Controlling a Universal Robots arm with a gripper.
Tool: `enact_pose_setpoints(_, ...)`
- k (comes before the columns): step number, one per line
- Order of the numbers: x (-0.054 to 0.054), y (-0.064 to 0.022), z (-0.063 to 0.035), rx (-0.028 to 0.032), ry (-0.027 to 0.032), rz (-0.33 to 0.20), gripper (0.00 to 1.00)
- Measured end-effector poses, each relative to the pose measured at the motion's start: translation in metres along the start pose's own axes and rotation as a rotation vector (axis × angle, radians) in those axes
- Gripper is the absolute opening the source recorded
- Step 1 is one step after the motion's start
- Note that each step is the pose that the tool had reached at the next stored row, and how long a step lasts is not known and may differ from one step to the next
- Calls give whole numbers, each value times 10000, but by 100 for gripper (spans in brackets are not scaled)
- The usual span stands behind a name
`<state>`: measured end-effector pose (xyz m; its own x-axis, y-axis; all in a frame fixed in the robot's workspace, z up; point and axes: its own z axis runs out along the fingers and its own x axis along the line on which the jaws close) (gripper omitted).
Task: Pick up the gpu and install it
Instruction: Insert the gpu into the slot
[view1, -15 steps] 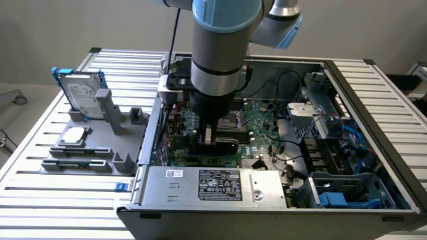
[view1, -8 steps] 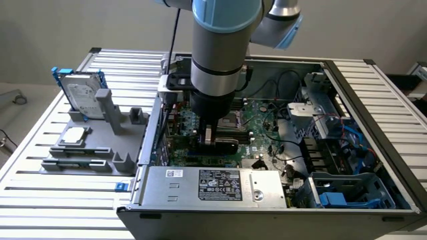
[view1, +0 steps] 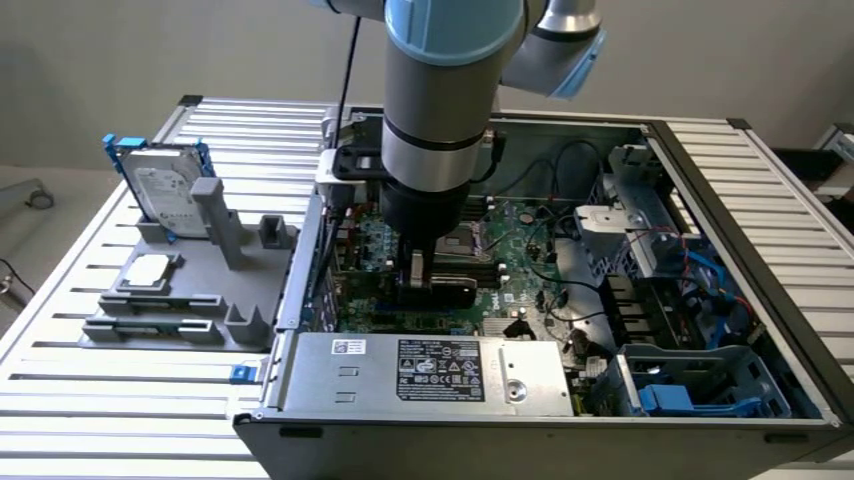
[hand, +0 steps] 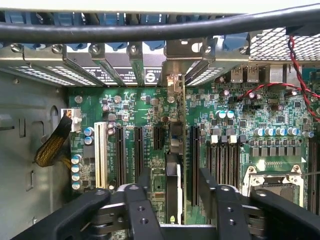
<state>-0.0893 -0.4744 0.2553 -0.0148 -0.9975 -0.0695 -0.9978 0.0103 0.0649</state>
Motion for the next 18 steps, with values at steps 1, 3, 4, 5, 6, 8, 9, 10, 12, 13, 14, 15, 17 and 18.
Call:
enact_pose_setpoints(1,-2,2,-24,0,-1,1,52)
enact_pose_setpoints(3,-6,6,-93,-1,-3,1,58)
enact_pose_setpoints(4,-9,9,-131,0,-5,0,58)
enact_pose_setpoints(5,-12,11,-170,-1,-6,0,58)
enact_pose_setpoints(6,-14,13,-204,-1,-6,0,58)
enact_pose_setpoints(8,-18,17,-263,-1,-8,0,58)
enact_pose_setpoints(9,-20,19,-292,-1,-8,0,58)
enact_pose_setpoints(10,-22,20,-321,-1,-8,0,58)
enact_pose_setpoints(12,-26,23,-374,-1,-9,0,56)
enact_pose_setpoints(13,-28,25,-398,-1,-9,0,56)
enact_pose_setpoints(14,-29,26,-416,-1,-9,-1,49)
enact_pose_setpoints(15,-30,24,-423,-1,-9,-2,49)
enact_pose_setpoints(17,-30,23,-423,0,-12,-1,37)
enact_pose_setpoints(18,-30,22,-422,0,-13,-1,31)
